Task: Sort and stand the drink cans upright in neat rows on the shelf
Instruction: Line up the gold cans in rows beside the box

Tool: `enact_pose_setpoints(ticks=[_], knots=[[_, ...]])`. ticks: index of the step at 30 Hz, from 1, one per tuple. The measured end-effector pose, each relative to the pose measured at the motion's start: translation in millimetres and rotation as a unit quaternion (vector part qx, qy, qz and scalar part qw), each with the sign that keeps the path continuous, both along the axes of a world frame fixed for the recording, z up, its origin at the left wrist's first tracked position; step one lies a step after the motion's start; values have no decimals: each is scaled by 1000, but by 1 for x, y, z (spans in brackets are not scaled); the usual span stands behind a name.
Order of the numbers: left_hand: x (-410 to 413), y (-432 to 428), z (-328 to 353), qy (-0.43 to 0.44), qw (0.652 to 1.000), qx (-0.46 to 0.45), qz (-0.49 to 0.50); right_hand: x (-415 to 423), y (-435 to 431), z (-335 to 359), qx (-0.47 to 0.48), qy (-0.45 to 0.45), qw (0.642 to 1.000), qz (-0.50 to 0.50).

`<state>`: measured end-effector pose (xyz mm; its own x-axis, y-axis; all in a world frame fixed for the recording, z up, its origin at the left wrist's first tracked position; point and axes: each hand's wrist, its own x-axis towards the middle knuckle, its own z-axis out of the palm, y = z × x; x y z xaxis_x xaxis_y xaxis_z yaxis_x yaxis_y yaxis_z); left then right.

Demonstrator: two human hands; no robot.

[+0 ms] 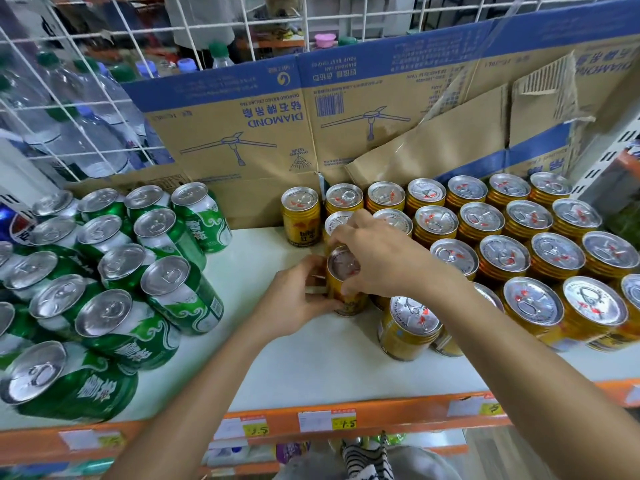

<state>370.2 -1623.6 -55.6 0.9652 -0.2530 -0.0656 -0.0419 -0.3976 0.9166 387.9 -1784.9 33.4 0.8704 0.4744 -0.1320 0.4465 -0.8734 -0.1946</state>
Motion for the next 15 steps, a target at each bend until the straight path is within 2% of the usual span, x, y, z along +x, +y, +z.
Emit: enact_pose_setpoints(ticks=[9,12,15], knots=[[-1,0,-13,-5,999,14,28,3,-2,6,7,14,1000,9],[-1,0,-11,10,1000,9,16,4,-3,5,2,20,1000,19],[5,9,-2,31,998,30,-45,3,-7,4,23,26,999,23]])
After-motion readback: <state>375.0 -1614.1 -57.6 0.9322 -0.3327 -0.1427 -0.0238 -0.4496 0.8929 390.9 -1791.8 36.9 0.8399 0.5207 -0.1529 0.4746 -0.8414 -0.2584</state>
